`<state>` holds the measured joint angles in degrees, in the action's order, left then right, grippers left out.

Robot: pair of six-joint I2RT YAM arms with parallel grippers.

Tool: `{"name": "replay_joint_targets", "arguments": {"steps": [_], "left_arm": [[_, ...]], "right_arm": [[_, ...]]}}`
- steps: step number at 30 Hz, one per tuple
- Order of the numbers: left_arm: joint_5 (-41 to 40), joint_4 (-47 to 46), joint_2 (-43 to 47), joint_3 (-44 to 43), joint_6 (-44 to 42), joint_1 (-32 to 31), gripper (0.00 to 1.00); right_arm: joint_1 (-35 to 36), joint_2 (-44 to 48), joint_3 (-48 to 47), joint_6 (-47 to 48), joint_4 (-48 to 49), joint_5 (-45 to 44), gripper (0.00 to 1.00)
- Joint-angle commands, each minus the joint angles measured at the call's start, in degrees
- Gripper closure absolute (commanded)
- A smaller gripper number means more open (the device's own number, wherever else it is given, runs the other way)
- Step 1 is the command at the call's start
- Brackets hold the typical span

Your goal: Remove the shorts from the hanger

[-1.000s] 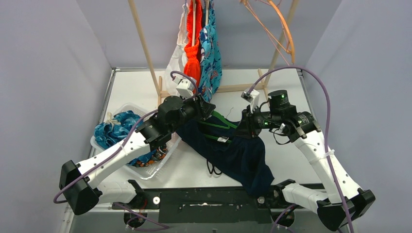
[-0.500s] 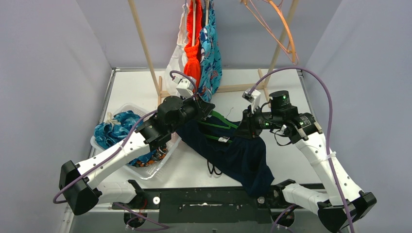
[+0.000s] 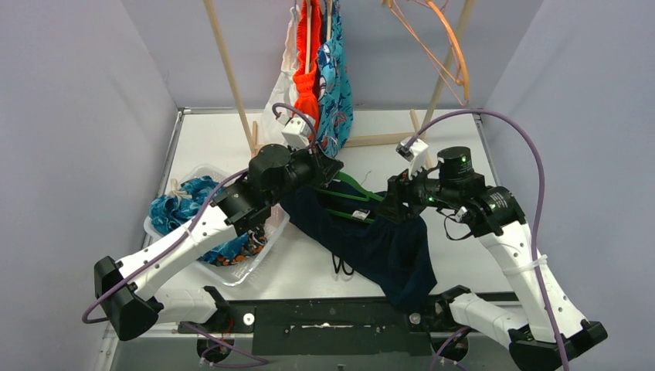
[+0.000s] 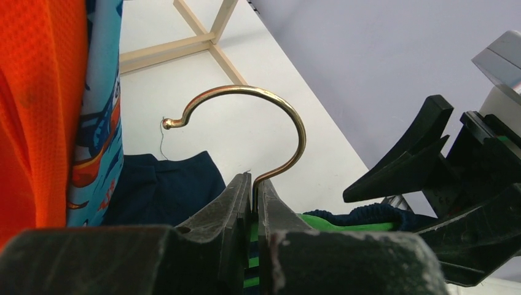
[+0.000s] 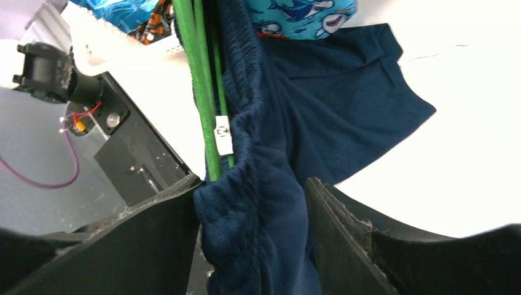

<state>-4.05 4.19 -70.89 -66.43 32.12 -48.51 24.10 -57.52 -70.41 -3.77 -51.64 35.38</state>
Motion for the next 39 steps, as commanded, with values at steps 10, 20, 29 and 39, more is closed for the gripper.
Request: {"name": "replay_joint_targets", "arguments": {"steps": [10,20,29,39], "left_arm": [[-5.5,3.4,-1.2,-8.7,-0.6,-0.4,1.00],[-7.5,1.9,-1.1,-7.2,0.6,-0.7,1.00],[-8.5,2.6,-0.5,-6.3,1.5,-0.7,1.00],[-12.5,4.0,2.7,-5.0,1.5,-0.6,1.00]], "right_arm": [[0.1,5.3,-8.0,-3.8,0.2,-7.7,0.31],[0.2,0.7,-7.6,-3.8,-3.0,-6.5,0.36],[0.1,-0.5,-7.3,-4.5,-0.1,-4.0,0.71],[0.1,-0.8,-8.5,-5.4,-0.1,-7.6,0.92]]}}
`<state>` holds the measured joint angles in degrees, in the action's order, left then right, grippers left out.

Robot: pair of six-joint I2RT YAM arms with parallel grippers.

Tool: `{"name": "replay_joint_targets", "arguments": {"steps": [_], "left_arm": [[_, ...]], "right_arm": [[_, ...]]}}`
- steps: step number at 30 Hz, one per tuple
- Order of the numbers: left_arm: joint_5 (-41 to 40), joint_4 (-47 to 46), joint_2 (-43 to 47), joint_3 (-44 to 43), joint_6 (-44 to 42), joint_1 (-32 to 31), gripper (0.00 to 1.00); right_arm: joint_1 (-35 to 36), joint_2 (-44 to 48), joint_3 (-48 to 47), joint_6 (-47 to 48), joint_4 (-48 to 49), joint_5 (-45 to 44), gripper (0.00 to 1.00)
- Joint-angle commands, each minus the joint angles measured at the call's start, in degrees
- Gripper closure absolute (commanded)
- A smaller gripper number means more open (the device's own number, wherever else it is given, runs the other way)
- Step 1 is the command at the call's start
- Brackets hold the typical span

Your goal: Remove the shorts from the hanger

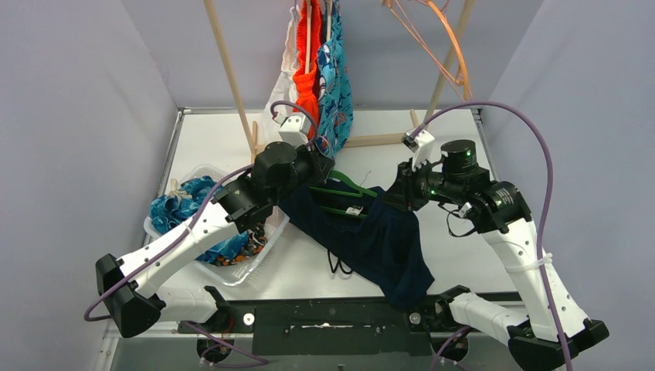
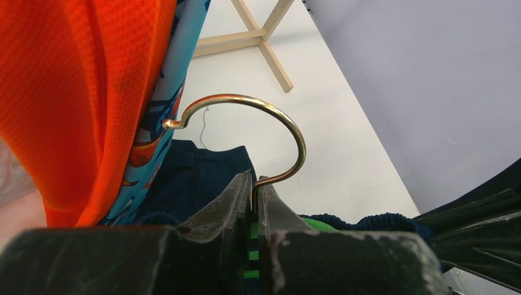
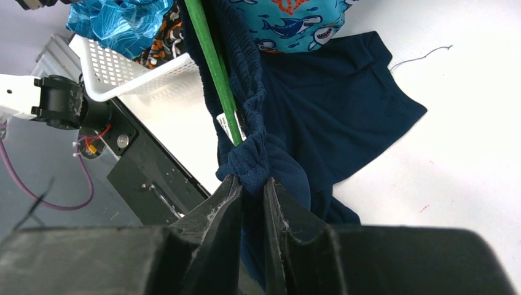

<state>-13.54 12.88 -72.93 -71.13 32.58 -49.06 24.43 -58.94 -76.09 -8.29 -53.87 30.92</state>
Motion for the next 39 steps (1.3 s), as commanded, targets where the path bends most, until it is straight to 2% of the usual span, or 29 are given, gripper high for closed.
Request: {"name": "replay_joint_targets", "arguments": {"steps": [1,7,11,14,15,18,21,23,27,29,31,33,35,37,39], "left_arm": [[-3.1,-5.2,4.9,0.4,1.2,0.0,1.00],[-3.9,-5.2,5.2,0.5,1.4,0.0,1.00],[-2.9,-5.0,5.2,0.4,2.1,0.1,1.00],[-1.8,-6.0,5.1,0.8,2.9,0.1,1.00],[-1.6,-6.2,4.9,0.8,2.9,0.0,1.00],[-1.3,-6.0,4.5,0.2,3.0,0.1,1.00],[-1.3,-6.0,4.5,0.2,3.5,0.0,1.00],[-1.3,-6.1,4.6,0.4,4.0,-0.1,1.00],[-1.3,-5.3,5.0,0.5,4.5,0.0,1.00],[-1.2,-4.7,5.1,0.5,4.6,0.0,1.00],[-1.2,-4.5,5.2,0.6,4.8,0.0,1.00],[-1.4,-4.4,5.3,0.6,4.8,-0.1,1.00],[-1.7,-4.3,5.4,0.6,4.9,0.0,1.00],[-2.5,-4.0,5.6,0.6,4.9,0.0,1.00],[-3.8,-3.5,6.0,0.7,4.8,0.0,1.00]], "right_arm": [[-0.2,0.8,-3.0,-1.0,1.9,-3.5,0.95],[-0.2,2.5,-2.9,-1.4,2.8,-5.9,0.94],[-0.2,2.8,-2.0,-2.4,5.0,-4.7,0.70],[-0.2,1.9,-1.4,-3.3,6.2,-1.5,0.67],[-0.2,1.8,-0.7,-3.8,7.0,-0.5,0.63],[-0.2,1.7,1.0,-5.2,9.3,0.6,0.43],[-0.3,1.7,2.1,-5.5,10.2,0.6,0.38],[-0.2,1.2,2.0,-5.3,10.0,1.0,0.40],[-0.2,1.5,1.6,-5.7,10.5,-0.7,0.56],[-0.2,2.4,2.0,-6.9,12.0,-3.1,0.71],[-0.2,3.1,2.6,-7.4,13.1,-3.7,0.75],[-0.2,3.1,2.3,-7.4,13.1,-3.2,0.85],[-0.2,3.0,1.7,-6.8,12.2,-4.2,0.88],[-0.2,3.1,1.0,-5.8,10.8,-6.6,0.94],[-0.2,3.7,0.6,-5.0,9.7,-10.0,0.95]]}}
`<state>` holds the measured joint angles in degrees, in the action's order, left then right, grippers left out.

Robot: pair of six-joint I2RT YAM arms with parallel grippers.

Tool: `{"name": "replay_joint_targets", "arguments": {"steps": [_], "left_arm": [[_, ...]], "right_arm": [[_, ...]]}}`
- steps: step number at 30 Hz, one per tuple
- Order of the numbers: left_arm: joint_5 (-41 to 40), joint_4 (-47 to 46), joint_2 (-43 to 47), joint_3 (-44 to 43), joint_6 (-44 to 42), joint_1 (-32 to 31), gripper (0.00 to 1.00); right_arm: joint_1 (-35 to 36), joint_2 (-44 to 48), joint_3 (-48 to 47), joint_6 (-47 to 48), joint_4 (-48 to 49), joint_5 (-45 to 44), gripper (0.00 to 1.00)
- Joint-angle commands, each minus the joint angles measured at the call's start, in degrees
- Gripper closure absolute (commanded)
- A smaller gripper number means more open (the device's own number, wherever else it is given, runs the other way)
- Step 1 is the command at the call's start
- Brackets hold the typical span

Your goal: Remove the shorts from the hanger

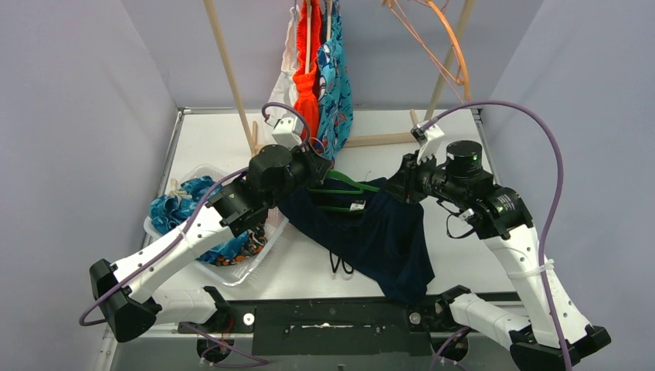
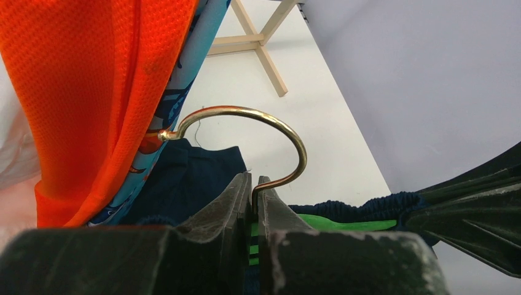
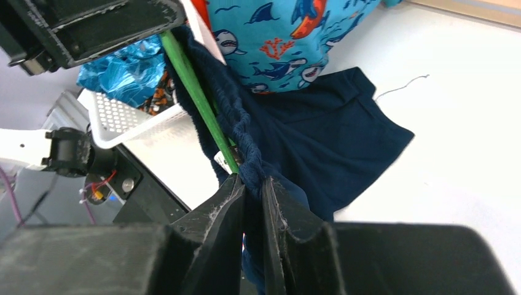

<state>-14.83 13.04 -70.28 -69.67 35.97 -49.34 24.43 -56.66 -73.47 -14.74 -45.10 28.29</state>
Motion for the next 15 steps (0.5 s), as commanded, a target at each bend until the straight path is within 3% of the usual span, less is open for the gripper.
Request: {"name": "replay_joint_targets", "arguments": {"steps": [1,8,15], "left_arm": [[-3.2,-3.6,3.6,-0.7,1.3,0.4,1.00],[-11.1,-1.9,6.6,-0.5,1.9,0.4,1.00],[-17.1,-5.3,10.3,2.4,4.7,0.5,1.00]], "right_arm": [[-0.2,2.0,-2.0,1.7,0.6,-9.4,0.96],[-0.3,7.0,-2.8,7.2,-3.8,-20.7,0.99],[-0.3,15.9,4.5,6.7,3.7,-35.0,1.00]]}}
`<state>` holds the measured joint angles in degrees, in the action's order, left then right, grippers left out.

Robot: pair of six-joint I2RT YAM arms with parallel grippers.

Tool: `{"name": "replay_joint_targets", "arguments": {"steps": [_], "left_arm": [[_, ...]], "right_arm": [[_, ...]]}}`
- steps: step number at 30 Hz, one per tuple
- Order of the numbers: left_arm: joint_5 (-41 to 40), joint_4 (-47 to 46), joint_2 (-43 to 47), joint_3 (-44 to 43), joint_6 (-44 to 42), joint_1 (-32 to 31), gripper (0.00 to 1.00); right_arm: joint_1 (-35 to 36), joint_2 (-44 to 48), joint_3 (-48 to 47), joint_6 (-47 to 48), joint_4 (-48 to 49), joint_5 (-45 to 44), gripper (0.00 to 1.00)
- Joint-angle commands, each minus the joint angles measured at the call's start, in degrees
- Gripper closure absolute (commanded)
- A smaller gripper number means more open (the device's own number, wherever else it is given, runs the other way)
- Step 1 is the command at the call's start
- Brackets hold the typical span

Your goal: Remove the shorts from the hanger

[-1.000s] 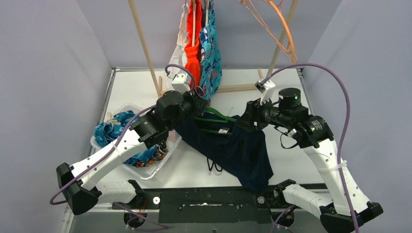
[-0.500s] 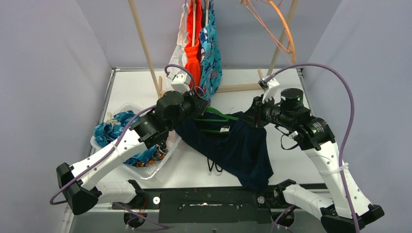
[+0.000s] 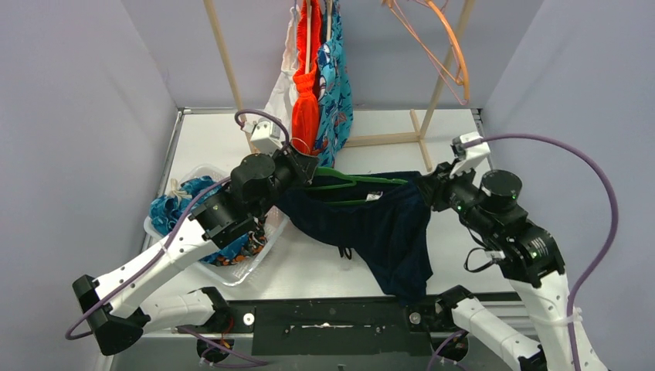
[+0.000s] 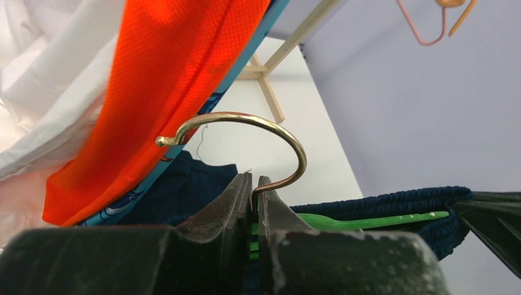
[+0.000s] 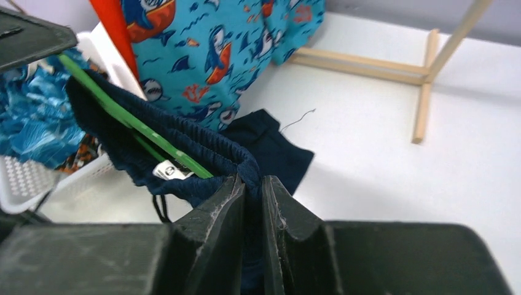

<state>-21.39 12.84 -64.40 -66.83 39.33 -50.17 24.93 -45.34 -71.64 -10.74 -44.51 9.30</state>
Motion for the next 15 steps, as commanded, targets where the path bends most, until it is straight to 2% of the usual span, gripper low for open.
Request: {"name": "replay_joint_targets", "arguments": {"steps": [1,7,11,15], "left_arm": [[-11.0,-5.2,4.8,-0.3,1.4,1.4,1.00],[-11.8,-6.7,6.4,1.4,2.3,1.4,1.00],[-9.6,-7.7,5.6,1.3,1.7,1.4,1.00],[-7.0,-6.4,3.4,-0.4,1.4,1.4,1.00]], "right_arm": [[-0.8,5.6,3.4,2.8,4.1,-17.2,1.00],[-0.8,8.3,8.4,3.9,8.1,-22.3,1.00],[-0.7,5.8,10.0,1.5,8.7,-19.0,1.00],[-0.8,3.9,10.8,-0.8,11.9,-13.1,0.94]]}}
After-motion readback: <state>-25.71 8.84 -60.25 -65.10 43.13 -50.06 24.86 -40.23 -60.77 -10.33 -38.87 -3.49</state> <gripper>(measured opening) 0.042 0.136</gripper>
